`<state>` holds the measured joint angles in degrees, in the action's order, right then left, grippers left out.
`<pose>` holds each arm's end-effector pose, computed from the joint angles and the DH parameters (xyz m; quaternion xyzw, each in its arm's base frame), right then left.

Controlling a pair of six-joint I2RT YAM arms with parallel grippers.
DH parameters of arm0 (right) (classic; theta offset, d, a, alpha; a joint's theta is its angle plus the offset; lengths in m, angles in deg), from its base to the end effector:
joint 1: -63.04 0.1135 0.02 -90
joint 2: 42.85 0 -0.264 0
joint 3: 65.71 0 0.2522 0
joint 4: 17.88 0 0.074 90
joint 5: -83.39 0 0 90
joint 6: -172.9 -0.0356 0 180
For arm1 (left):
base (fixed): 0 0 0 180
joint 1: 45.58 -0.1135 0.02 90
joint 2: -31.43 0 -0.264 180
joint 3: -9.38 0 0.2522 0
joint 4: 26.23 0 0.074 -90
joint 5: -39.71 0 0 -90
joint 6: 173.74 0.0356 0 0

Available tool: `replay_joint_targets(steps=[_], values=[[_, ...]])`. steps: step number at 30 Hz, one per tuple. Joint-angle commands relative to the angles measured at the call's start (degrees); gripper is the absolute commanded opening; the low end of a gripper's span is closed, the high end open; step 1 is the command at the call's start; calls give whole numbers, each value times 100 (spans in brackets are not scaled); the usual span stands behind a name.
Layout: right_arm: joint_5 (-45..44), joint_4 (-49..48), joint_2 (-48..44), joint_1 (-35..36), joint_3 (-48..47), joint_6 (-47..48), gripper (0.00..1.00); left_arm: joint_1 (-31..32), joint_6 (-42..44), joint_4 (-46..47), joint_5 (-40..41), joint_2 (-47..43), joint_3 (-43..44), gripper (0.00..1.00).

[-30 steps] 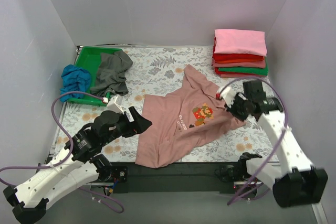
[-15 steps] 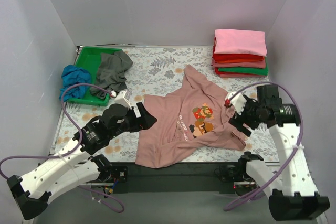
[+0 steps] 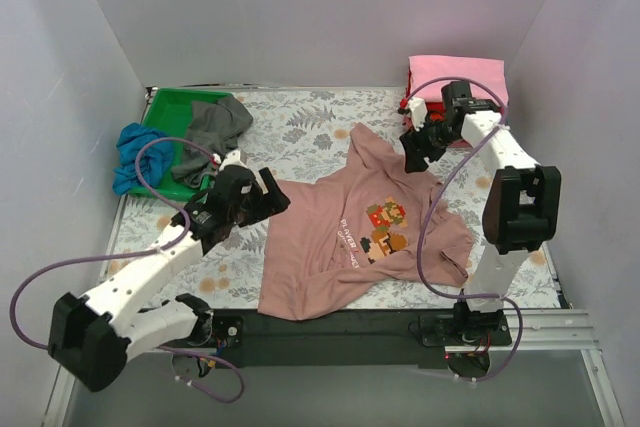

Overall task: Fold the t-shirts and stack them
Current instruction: Flatten the tshirt out

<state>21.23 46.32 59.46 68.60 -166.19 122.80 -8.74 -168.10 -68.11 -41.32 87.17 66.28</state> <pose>0.3679 0.0525 0.2670 -0.4129 0.8564 0.1653 0.2620 0.1684 -0.1192 0.2656 -0.3949 0.8162 -0.3272 0.2660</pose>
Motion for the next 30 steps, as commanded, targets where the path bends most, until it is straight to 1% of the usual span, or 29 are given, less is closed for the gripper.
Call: replay_joint_targets(steps=[1, 3, 4, 6, 7, 10, 13, 17, 18, 19, 23, 27, 28, 30], values=[[-434, -367, 456, 33, -355, -553, 72, -923, 384, 709, -1147, 699, 160, 76], [-708, -516, 545, 24, -119, -623, 71, -1117, 499, 825, -1353, 989, 204, 75], [-1005, -648, 519, 24, 187, -659, 71, -1126, 569, 869, -1441, 1261, 222, 75], [-1462, -1034, 361, -37, 540, -755, 71, -1144, 701, 922, -1547, 1526, 239, 74], [-1596, -1157, 317, -73, 812, -790, 72, -1153, 727, 940, -1591, 1718, 231, 73], [-1860, -1483, 185, -266, 1077, -922, 72, -1153, 824, 949, -1539, 2035, 152, 72], [-1756, -1537, 307, -433, 1183, -984, 72, -1170, 868, 896, -1180, 2290, 125, 72], [-1606, -1554, 483, -459, 1157, -1054, 72, -1170, 939, 878, -968, 2747, 300, 72], [-1571, -1554, 501, -468, 1140, -1072, 72, -1179, 973, 878, -976, 2862, 353, 71], [-1501, -1563, 519, -477, 1131, -1107, 72, -1179, 982, 870, -802, 2967, 414, 69], [-1343, -1572, 598, -503, 1104, -1151, 72, -1170, 1026, 764, -730, 3495, 801, 65], [-1000, -1563, 694, -503, 1183, -1177, 69, -1170, 1053, 615, -712, 3838, 916, 58], [-956, -1563, 721, -504, 1201, -1177, 68, -1170, 1035, 597, -713, 3856, 899, 54], [-868, -1563, 809, -495, 1219, -1177, 62, -1170, 930, 571, -791, 3874, 768, 45]])
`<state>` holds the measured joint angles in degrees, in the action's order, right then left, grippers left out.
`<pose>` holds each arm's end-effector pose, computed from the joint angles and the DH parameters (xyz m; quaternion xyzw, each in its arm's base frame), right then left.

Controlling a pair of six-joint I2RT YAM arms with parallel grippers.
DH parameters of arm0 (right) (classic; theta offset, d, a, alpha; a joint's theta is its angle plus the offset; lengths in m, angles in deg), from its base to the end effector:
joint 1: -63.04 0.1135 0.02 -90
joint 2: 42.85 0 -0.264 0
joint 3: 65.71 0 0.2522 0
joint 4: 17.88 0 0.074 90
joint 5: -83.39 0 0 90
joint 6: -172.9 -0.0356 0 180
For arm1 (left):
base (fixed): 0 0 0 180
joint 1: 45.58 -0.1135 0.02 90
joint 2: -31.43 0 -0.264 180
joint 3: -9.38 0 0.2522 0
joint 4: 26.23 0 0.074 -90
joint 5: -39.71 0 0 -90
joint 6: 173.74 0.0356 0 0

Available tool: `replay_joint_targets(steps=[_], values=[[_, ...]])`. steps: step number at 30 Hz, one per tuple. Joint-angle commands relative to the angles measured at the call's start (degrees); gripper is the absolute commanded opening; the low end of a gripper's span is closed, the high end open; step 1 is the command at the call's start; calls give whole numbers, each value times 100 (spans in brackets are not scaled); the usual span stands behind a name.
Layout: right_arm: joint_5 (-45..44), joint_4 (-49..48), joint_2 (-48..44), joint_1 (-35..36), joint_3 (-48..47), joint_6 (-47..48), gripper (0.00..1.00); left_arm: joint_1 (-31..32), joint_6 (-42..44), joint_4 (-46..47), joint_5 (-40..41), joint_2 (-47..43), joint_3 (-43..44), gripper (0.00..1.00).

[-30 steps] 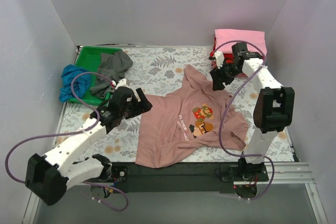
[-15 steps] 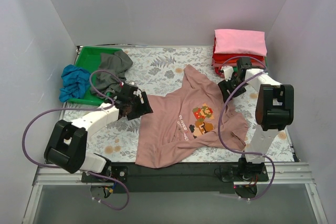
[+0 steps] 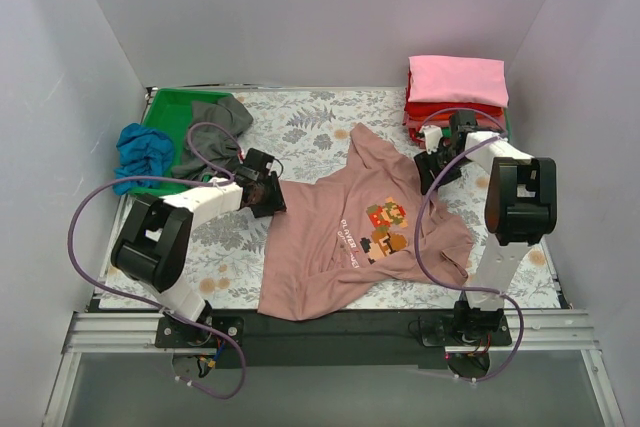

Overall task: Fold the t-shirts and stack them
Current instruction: Flatten the tshirt out

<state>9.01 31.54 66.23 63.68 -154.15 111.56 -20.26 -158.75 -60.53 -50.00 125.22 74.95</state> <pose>0.3791 0.0138 0.1723 -0.2695 0.9381 0.0883 0.1988 0.2805 -0.1325 0.1604 -0.4087 0.8812 -0.1808 0.1540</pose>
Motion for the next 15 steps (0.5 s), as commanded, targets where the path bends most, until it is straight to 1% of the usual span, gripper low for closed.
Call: replay_joint_targets(steps=[1, 2, 3, 4, 5, 7, 8, 10, 11, 14, 15], values=[[389, -94, 166, -12, 40, -63, 60, -27, -58, -188, 32, 42, -171, 34], [424, -86, 201, -3, 58, -72, 51, -19, -163, -162, -20, 16, -250, 27], [459, -77, 202, -160, 76, -106, 44, -18, -225, -153, -21, -28, -442, 19], [460, -94, 193, -170, 102, -115, 37, -18, -304, -144, -21, -89, -531, 11], [460, -94, 123, -213, 163, -98, 23, -18, -418, -144, -21, -238, -619, 1], [355, -112, 18, -292, 225, -89, 11, -27, -585, -248, -21, -475, -908, 0], [302, -121, -131, -415, 295, -72, 5, -36, -647, -293, 49, -781, -1023, 0], [153, -95, -385, -660, 400, 7, 1, -54, -910, -502, 172, -1151, -1303, 0], [91, -86, -483, -749, 540, 60, 1, -97, -989, -591, 234, -1614, -1392, 0], [-120, -68, -887, -1092, 892, 376, 1, -185, -1323, -934, 392, -2381, -1735, 0], [-155, -42, -975, -1162, 1128, 498, 1, -194, -1411, -1004, 410, -2880, -1823, 0]])
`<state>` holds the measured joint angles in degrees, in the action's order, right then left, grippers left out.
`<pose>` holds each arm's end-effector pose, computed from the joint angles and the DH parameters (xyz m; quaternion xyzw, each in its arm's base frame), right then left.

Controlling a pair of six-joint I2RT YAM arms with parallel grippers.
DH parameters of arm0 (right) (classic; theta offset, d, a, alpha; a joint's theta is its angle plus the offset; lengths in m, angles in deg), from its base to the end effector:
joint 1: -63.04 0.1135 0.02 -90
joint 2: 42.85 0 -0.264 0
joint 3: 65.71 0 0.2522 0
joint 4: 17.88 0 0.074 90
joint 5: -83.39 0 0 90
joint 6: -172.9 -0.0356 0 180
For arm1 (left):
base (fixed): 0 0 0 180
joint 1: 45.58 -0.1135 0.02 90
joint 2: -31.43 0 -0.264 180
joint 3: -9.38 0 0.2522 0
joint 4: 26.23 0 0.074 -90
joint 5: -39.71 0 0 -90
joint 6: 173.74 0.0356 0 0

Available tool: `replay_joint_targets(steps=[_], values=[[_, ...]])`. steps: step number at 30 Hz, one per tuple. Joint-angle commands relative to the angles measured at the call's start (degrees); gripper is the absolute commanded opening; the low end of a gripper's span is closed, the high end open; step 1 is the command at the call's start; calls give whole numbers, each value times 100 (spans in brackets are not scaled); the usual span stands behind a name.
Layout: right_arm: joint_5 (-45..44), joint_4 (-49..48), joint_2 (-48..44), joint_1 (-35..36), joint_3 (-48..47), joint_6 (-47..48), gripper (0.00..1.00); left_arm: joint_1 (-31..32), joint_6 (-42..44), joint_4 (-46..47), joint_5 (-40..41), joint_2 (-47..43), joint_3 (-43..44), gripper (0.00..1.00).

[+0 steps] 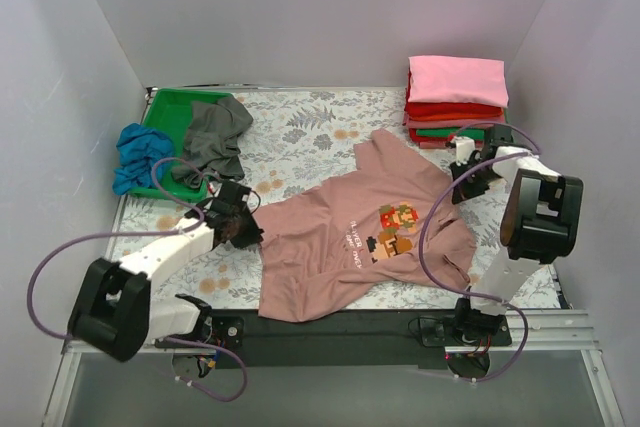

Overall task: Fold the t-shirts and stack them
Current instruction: Flatten the tshirt out

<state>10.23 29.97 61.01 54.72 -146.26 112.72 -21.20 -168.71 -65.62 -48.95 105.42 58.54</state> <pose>0.3476 -0.0404 0.1677 -0.2056 0.9543 0.0836 0.2002 0.2041 -0.0916 0.1627 -0.4940 0.8403 -0.1754 0.1383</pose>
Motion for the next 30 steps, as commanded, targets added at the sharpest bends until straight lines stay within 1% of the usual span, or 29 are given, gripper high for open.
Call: replay_joint_targets(steps=[1, 3, 4, 6, 7, 8, 9, 10, 13, 14, 16, 17, 18, 20, 21, 22, 24, 25, 26, 28, 30], values=[[-287, 238, -567, -397, 446, 601, 1, -118, -554, -609, 279, -1113, -261, 0], [-252, 457, -638, -460, 692, 831, 1, -162, -652, -680, 209, -1448, -445, 0], [-191, 554, -682, -504, 763, 910, 4, -162, -696, -663, -9, -1597, -489, 0], [-94, 766, -761, -522, 868, 1078, 11, -162, -758, -698, -125, -1634, -525, 0], [-58, 810, -874, -531, 938, 1113, 16, -162, -767, -715, -334, -1643, -525, 0], [-32, 906, -936, -522, 948, 1148, 22, -162, -775, -724, -363, -1678, -534, 0], [12, 942, -998, -522, 948, 1166, 25, -170, -784, -750, -372, -1704, -516, 0], [12, 994, -1129, -522, 887, 1183, 41, -162, -810, -864, -337, -1809, -508, 0], [47, 1161, -1314, -522, 537, 1219, 53, -162, -898, -1031, -371, -2003, -402, 0], [100, 1197, -1332, -522, 422, 1210, 54, -162, -951, -1067, -415, -2134, -367, 1], [371, 1363, -1298, -513, 123, 1201, 56, -170, -1048, -1233, -372, -2196, -262, 15], [512, 1460, -1271, -513, -174, 1201, 56, -171, -1057, -1295, -311, -2231, -209, 27], [913, 1556, -1219, -513, -334, 1219, 56, -171, -1074, -1339, -249, -2223, -156, 33], [1407, 1846, -1069, -469, -606, 1385, 56, -171, -1066, -1462, -213, -2267, -33, 46], [1836, 1926, -1034, -417, -634, 1464, 57, -171, -1057, -1489, 152, -2284, 11, 57], [2014, 2005, -999, -260, -625, 1578, 57, -171, -1039, -1515, 251, -2267, 46, 61], [2357, 1997, -1007, -48, -477, 1632, 57, -197, -987, -1489, 514, -2084, 169, 69], [2437, 1971, -990, 205, -424, 1641, 57, -223, -926, -1393, 568, -1995, 187, 69], [2525, 1953, -972, 329, -397, 1649, 59, -293, -864, -1314, 577, -1855, 196, 69], [2727, 1892, -885, 593, -353, 1580, 60, -416, -776, -1059, 639, -1416, 187, 68], [2850, 1777, -832, 691, -344, 1448, 60, -609, -767, -962, 753, -1091, 239, 68]])
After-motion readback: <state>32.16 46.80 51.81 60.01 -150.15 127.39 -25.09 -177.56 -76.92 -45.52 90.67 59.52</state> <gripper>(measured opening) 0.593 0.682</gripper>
